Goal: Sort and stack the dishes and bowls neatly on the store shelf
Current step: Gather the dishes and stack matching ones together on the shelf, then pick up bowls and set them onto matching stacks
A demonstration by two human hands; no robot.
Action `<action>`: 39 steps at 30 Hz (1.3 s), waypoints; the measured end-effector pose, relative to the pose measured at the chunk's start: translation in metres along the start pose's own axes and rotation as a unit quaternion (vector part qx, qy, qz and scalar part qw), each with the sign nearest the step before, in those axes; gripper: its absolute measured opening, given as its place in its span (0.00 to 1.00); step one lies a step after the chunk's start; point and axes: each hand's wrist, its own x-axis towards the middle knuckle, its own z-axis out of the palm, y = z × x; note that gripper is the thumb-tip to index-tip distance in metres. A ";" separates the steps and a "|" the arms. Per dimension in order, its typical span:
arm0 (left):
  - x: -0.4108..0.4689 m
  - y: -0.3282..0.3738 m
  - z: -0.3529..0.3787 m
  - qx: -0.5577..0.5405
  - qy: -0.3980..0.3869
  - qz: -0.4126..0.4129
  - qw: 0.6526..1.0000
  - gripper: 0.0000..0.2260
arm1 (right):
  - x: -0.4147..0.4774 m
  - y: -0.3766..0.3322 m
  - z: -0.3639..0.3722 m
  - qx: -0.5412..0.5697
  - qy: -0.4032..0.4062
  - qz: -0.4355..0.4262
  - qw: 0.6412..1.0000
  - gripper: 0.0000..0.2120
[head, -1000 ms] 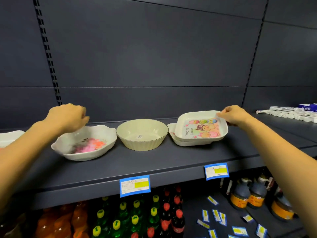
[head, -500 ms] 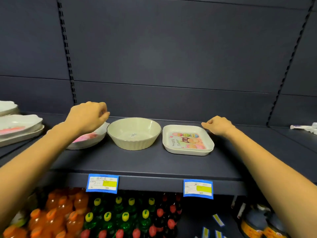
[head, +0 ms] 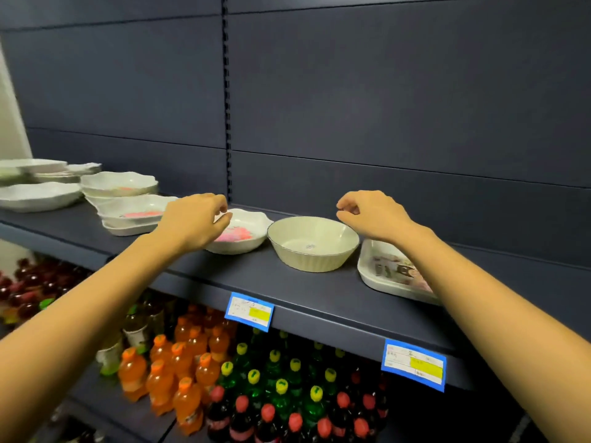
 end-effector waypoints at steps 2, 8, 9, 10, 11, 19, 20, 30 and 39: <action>-0.008 -0.016 -0.005 0.008 -0.009 -0.014 1.000 0.14 | 0.006 -0.022 0.006 0.003 -0.004 -0.034 0.999 0.16; -0.037 -0.072 -0.019 0.014 0.005 -0.054 0.998 0.16 | 0.020 -0.090 0.030 -0.002 -0.030 -0.102 0.994 0.17; -0.041 -0.084 -0.021 0.017 0.003 -0.065 0.998 0.17 | 0.023 -0.103 0.035 -0.005 -0.034 -0.108 0.994 0.17; -0.046 -0.096 -0.023 0.022 -0.001 -0.073 0.997 0.17 | 0.026 -0.116 0.039 -0.006 -0.035 -0.113 0.993 0.17; -0.050 -0.110 -0.025 0.026 -0.009 -0.078 0.997 0.17 | 0.030 -0.129 0.044 -0.005 -0.036 -0.116 0.993 0.17; -0.074 -0.219 -0.037 0.032 -0.050 -0.085 0.995 0.18 | 0.050 -0.240 0.087 0.020 -0.050 -0.112 0.992 0.16; -0.075 -0.232 -0.037 0.030 -0.055 -0.085 0.994 0.18 | 0.052 -0.251 0.092 0.021 -0.048 -0.108 0.993 0.16; -0.075 -0.315 -0.021 0.001 -0.072 -0.036 0.997 0.17 | 0.073 -0.319 0.129 0.012 -0.063 -0.034 0.997 0.18; -0.037 -0.342 0.014 -0.031 -0.071 0.003 0.997 0.17 | 0.111 -0.323 0.141 -0.005 -0.035 0.072 0.997 0.17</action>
